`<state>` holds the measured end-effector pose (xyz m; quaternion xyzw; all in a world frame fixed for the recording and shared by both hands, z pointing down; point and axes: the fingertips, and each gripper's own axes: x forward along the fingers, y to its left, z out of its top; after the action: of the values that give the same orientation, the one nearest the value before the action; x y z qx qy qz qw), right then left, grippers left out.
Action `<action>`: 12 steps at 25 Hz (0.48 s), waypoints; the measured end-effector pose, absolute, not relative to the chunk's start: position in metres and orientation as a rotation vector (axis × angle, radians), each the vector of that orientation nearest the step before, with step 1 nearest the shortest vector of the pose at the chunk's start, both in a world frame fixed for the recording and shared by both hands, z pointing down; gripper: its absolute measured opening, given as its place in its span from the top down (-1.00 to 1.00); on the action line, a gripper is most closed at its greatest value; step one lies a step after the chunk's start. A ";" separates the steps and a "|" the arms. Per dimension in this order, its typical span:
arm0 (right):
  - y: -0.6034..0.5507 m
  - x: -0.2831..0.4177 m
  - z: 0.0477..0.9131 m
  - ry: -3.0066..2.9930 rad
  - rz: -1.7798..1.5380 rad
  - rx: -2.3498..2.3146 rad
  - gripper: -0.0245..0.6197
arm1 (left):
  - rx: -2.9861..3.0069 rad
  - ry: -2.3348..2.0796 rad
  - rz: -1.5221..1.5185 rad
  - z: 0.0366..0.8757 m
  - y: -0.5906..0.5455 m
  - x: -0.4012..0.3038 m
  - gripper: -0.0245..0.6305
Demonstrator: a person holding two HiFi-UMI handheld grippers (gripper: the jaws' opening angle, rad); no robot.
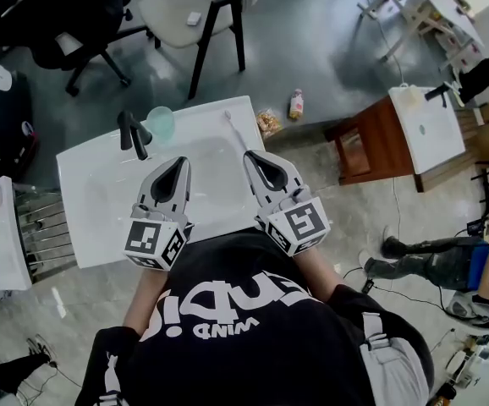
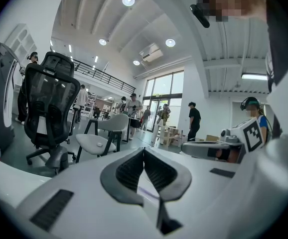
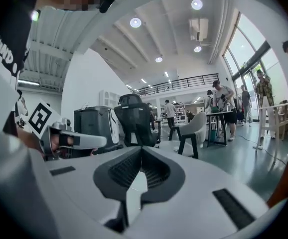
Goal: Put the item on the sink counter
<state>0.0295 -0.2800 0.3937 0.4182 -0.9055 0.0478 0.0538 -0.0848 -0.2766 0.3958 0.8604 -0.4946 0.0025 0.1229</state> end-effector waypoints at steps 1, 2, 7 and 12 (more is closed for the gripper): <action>-0.278 0.030 0.388 -2.764 0.132 1.272 0.86 | 2.512 -1.444 0.005 0.395 -0.276 -0.085 0.86; -0.276 0.030 0.383 -2.777 0.122 1.272 0.86 | 2.514 -1.445 0.003 0.394 -0.276 -0.085 0.86; -0.276 0.032 0.378 -2.813 0.105 1.278 0.86 | 2.525 -1.453 -0.007 0.391 -0.274 -0.083 0.86; -0.280 0.034 0.386 -2.812 0.082 1.310 0.86 | 2.526 -1.456 -0.007 0.391 -0.271 -0.083 0.86</action>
<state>0.0341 -0.2804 0.3865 0.4220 -0.9060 0.0263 0.0192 -0.0827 -0.2710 0.3907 0.8609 -0.4962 -0.0023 0.1125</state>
